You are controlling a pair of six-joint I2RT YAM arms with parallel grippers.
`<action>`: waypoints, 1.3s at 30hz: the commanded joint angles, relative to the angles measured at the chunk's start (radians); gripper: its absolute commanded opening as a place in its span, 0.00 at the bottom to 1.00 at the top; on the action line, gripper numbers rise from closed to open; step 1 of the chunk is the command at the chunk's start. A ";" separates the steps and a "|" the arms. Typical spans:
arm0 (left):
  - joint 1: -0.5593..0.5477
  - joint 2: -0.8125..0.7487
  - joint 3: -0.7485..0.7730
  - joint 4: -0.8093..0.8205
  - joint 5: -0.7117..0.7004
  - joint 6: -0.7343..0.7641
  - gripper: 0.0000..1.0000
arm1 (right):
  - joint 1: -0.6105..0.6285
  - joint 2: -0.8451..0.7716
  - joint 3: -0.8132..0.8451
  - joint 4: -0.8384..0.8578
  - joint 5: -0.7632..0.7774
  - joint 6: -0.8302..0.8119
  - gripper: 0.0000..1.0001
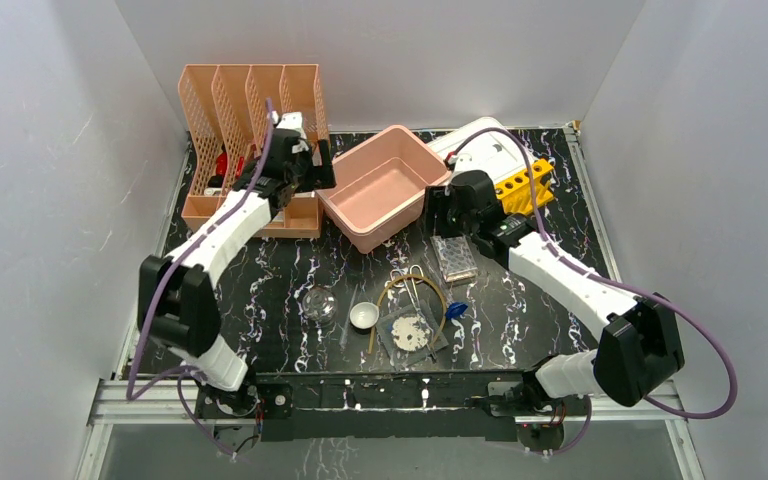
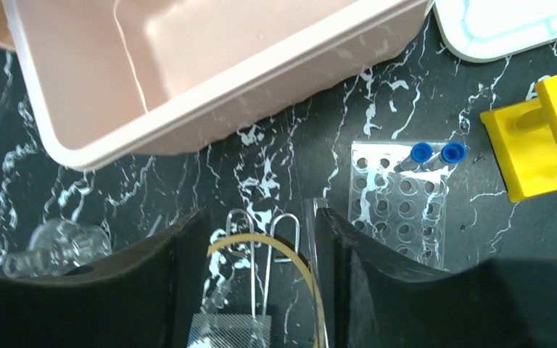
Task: Organize the chemistry lab equipment
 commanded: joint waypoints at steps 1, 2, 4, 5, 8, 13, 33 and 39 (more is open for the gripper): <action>0.000 0.098 0.153 0.056 0.011 0.294 0.98 | 0.005 -0.036 -0.021 0.050 -0.032 -0.006 0.69; 0.001 0.109 0.171 0.066 0.028 0.326 0.98 | 0.005 -0.038 -0.021 0.048 -0.031 -0.009 0.71; 0.003 0.133 0.186 0.100 0.058 0.388 0.98 | 0.005 -0.045 -0.020 0.044 -0.022 -0.027 0.72; 0.003 0.147 0.199 0.105 0.069 0.422 0.98 | 0.005 -0.049 -0.020 0.040 -0.012 -0.036 0.73; 0.003 0.200 0.232 0.075 0.058 0.492 0.98 | 0.003 -0.070 -0.037 0.043 0.025 -0.054 0.73; 0.003 0.239 0.228 0.023 0.170 0.538 0.91 | 0.003 -0.107 -0.082 0.062 0.053 -0.060 0.71; 0.001 0.346 0.349 -0.188 0.045 0.322 0.48 | 0.001 -0.145 -0.159 0.107 0.051 -0.058 0.85; -0.007 0.311 0.282 -0.213 0.038 0.202 0.33 | 0.001 -0.143 -0.160 0.116 0.052 -0.061 0.86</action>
